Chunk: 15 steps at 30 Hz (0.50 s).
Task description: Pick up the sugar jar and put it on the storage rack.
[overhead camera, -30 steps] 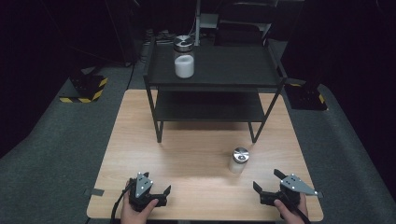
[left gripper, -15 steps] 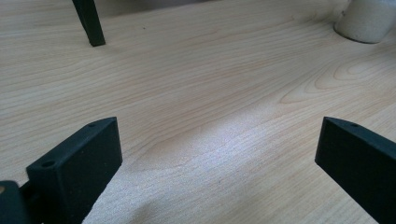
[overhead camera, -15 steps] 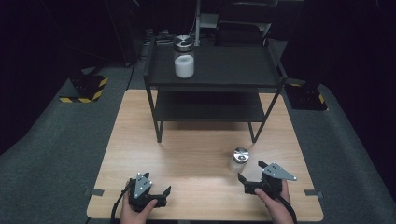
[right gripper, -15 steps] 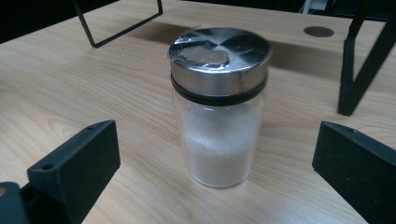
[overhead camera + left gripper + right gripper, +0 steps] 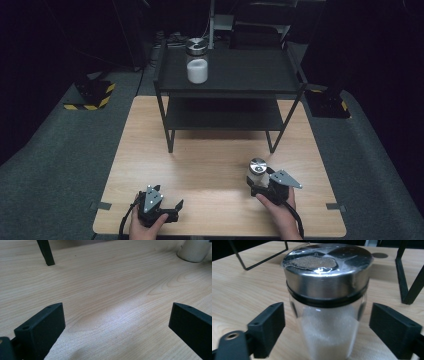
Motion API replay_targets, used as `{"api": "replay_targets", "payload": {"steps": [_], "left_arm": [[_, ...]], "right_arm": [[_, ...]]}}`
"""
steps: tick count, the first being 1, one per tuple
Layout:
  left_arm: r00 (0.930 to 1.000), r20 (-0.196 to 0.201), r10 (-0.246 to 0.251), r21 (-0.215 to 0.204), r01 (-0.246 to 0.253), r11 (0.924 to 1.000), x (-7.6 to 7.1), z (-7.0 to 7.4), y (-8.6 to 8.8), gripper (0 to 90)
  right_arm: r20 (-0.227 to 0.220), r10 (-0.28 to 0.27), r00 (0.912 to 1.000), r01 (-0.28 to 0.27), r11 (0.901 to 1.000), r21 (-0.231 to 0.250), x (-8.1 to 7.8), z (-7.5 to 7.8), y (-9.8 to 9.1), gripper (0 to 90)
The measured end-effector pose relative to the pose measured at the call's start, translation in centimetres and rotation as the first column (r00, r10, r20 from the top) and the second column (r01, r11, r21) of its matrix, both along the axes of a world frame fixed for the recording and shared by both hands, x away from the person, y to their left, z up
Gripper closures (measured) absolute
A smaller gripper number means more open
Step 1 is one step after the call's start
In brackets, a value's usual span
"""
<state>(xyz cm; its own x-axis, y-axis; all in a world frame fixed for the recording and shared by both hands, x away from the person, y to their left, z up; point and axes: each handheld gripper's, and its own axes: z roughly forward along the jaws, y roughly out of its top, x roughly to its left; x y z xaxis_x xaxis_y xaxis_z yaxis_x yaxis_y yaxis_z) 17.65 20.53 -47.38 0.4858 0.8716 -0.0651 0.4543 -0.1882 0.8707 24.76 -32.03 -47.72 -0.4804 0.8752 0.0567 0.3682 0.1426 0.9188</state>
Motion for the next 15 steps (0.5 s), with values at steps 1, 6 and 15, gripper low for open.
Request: {"api": "replay_targets", "payload": {"steps": [1,6,15], "left_arm": [[1.0,-0.005,-0.001,-0.001,0.001,1.0,0.1,0.0,0.0,0.8],[1.0,0.0,0.005,-0.008,-0.005,1.0,0.0,-0.1,0.1,0.8],[1.0,0.0,0.009,0.001,-0.009,1.0,0.0,0.0,-0.1,0.8]], "right_arm": [[0.011,-0.007,0.9999,0.007,1.0,-0.001,0.0,-0.2,0.2,18.0],[0.038,-0.016,0.9991,0.016,0.9999,0.001,0.0,-0.8,0.7,29.0],[0.061,-0.036,0.9975,0.038,0.9989,-0.029,-0.5,-0.7,1.3,30.5]]}}
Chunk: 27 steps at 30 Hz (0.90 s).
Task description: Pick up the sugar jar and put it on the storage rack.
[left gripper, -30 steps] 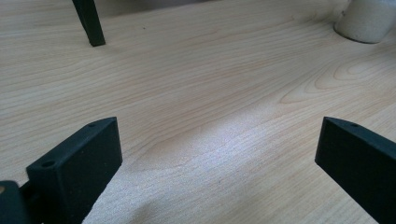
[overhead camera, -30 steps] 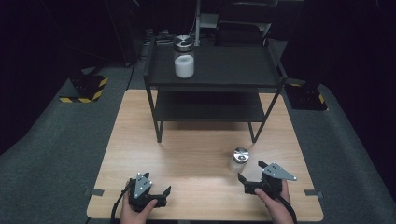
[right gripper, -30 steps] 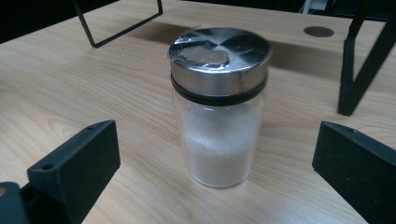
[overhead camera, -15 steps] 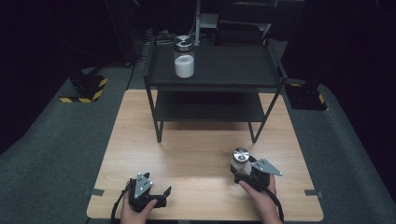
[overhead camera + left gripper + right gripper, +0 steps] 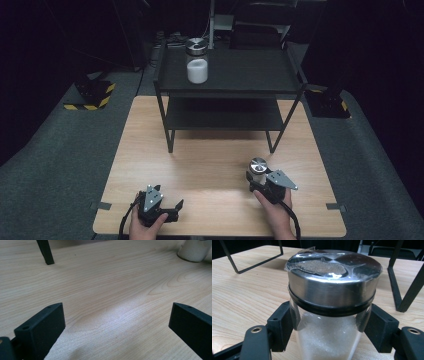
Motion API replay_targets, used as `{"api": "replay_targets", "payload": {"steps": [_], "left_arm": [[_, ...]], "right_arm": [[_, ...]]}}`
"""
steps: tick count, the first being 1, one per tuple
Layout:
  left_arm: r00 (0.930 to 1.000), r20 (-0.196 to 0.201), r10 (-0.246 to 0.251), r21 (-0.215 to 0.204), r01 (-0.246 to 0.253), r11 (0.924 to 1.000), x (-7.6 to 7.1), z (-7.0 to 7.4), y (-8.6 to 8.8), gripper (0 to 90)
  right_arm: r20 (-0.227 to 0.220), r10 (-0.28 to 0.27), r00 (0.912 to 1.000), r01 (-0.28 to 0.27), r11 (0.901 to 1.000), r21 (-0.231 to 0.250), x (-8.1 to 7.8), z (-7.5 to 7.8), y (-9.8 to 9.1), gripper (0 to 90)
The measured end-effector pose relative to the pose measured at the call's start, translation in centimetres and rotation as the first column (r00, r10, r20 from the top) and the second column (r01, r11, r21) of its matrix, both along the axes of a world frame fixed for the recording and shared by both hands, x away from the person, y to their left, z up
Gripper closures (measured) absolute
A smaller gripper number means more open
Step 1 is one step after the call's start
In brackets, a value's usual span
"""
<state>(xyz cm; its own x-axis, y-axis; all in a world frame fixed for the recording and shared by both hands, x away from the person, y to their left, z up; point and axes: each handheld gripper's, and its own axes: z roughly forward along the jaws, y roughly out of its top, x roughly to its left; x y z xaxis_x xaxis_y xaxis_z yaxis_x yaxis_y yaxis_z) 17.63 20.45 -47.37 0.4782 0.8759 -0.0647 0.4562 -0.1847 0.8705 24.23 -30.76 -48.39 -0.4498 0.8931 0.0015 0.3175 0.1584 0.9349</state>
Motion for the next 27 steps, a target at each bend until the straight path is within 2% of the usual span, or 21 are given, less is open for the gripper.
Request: {"api": "replay_targets", "payload": {"steps": [5,8,14,27], "left_arm": [[1.0,0.004,0.0,0.003,0.0,1.0,-0.1,0.0,-0.1,0.9],[1.0,0.001,-0.002,0.005,0.002,1.0,0.0,0.0,-0.1,0.8],[1.0,0.0,-0.005,0.009,0.005,0.9999,0.0,0.1,-0.2,0.8],[1.0,-0.004,-0.004,0.013,0.004,0.9999,0.1,0.1,-0.2,0.8]], "right_arm": [[0.008,-0.008,0.9999,0.008,1.0,-0.003,-0.4,0.5,0.0,30.5],[0.024,0.006,0.9997,-0.006,0.9999,0.014,-0.6,1.3,-0.2,30.6],[0.061,0.015,0.998,-0.016,0.9996,0.023,-1.1,3.7,0.0,30.5],[0.1,0.001,0.995,-0.006,0.9988,0.048,-1.8,8.3,-0.2,30.5]]}}
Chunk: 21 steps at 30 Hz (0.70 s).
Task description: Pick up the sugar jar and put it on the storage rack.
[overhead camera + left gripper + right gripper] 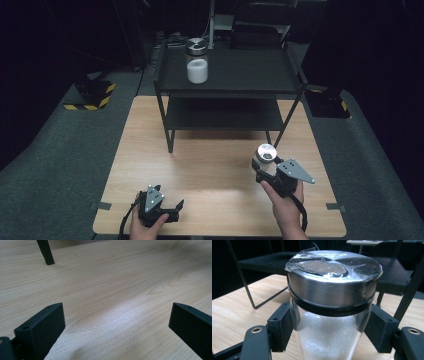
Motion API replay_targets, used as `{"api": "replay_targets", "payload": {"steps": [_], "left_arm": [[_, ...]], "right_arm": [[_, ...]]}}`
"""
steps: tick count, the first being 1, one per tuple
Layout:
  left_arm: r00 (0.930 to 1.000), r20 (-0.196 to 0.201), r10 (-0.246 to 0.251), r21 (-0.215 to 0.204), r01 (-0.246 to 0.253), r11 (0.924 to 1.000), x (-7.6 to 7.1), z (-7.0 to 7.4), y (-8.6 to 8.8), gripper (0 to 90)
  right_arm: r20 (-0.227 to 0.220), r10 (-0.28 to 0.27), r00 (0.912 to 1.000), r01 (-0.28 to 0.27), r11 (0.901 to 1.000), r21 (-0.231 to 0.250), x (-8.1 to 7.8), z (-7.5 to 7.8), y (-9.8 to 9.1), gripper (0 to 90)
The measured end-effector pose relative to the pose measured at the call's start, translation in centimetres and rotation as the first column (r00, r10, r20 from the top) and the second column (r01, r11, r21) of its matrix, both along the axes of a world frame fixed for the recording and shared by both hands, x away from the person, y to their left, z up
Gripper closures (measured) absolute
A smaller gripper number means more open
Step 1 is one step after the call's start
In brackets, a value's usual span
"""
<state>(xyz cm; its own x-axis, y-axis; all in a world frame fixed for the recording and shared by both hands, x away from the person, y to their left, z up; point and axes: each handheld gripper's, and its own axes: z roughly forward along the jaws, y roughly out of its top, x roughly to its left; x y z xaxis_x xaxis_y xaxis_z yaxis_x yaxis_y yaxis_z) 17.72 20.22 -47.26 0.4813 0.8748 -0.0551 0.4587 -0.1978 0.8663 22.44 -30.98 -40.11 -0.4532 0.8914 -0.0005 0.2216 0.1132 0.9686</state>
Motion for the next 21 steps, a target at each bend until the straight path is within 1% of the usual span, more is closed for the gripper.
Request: {"api": "replay_targets", "payload": {"steps": [4,7,11,13,16,21], "left_arm": [[1.0,0.001,0.0,0.003,0.0,1.0,0.0,0.0,-0.1,0.8],[1.0,0.004,0.0,0.007,0.0,1.0,-0.1,0.0,-0.1,0.8],[1.0,0.002,-0.001,0.007,0.001,1.0,0.0,0.0,-0.1,0.8],[1.0,0.002,-0.001,0.007,0.001,1.0,0.0,0.0,-0.1,0.8],[1.0,0.001,-0.001,0.006,0.001,1.0,0.0,0.0,-0.1,0.8],[1.0,-0.002,-0.001,0.008,0.001,1.0,0.0,0.1,-0.1,0.8]], "right_arm": [[0.02,0.011,0.9998,-0.011,0.9999,-0.005,-0.2,1.4,0.0,30.5],[0.026,0.013,0.9996,-0.013,0.9999,0.0,-0.3,2.5,0.1,30.5],[0.036,0.023,0.9991,-0.023,0.9997,-0.009,-0.4,3.9,0.4,30.5],[0.042,0.025,0.9988,-0.025,0.9997,-0.001,-0.5,4.5,0.5,30.5],[0.062,0.023,0.9978,-0.023,0.9997,0.003,-0.7,5.4,0.6,30.6],[0.076,0.013,0.997,-0.015,0.9996,0.022,-0.6,6.7,0.8,30.5]]}}
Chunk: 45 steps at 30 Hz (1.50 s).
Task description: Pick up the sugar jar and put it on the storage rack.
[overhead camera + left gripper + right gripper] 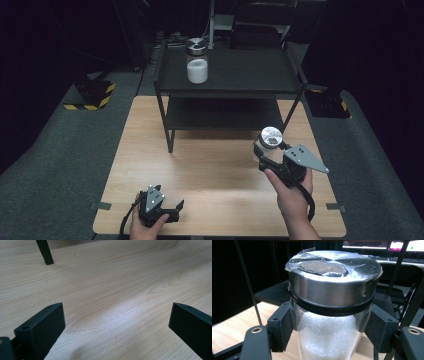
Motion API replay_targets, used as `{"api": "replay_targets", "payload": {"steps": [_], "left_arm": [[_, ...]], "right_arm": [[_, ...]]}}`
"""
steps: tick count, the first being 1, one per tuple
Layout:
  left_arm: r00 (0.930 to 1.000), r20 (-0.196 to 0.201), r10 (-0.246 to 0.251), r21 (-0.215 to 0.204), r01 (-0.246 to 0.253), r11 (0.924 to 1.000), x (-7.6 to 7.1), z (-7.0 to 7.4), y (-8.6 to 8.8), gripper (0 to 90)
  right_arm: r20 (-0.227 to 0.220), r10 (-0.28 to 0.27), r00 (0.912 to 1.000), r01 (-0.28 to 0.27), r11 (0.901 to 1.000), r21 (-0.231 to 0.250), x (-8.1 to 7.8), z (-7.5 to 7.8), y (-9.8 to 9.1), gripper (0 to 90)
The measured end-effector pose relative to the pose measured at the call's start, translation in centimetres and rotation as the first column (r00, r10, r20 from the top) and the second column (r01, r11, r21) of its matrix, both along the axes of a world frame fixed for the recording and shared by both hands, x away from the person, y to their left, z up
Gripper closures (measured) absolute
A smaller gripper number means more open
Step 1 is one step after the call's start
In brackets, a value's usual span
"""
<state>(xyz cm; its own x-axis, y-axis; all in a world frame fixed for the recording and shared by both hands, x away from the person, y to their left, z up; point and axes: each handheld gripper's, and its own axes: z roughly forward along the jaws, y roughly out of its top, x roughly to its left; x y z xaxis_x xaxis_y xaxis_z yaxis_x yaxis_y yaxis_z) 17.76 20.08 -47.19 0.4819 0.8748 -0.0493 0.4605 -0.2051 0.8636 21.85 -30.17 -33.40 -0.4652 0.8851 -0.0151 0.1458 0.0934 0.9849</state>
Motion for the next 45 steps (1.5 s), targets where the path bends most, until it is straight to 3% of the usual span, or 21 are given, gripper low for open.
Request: {"api": "replay_targets", "payload": {"steps": [11,28,45], "left_arm": [[1.0,-0.005,-0.004,-0.003,0.004,1.0,0.1,0.0,0.1,0.8],[0.9999,-0.008,-0.008,0.0,0.008,1.0,0.2,0.1,0.1,0.8],[1.0,-0.001,-0.009,-0.001,0.009,1.0,0.1,0.0,0.1,0.9]], "right_arm": [[0.048,-0.019,0.9987,0.018,0.9993,0.033,0.7,3.3,0.1,30.5],[0.108,-0.044,0.9932,0.041,0.9985,0.035,2.1,7.3,1.0,30.6],[0.122,-0.082,0.9892,0.079,0.9964,0.03,4.9,10.3,2.9,30.5]]}}
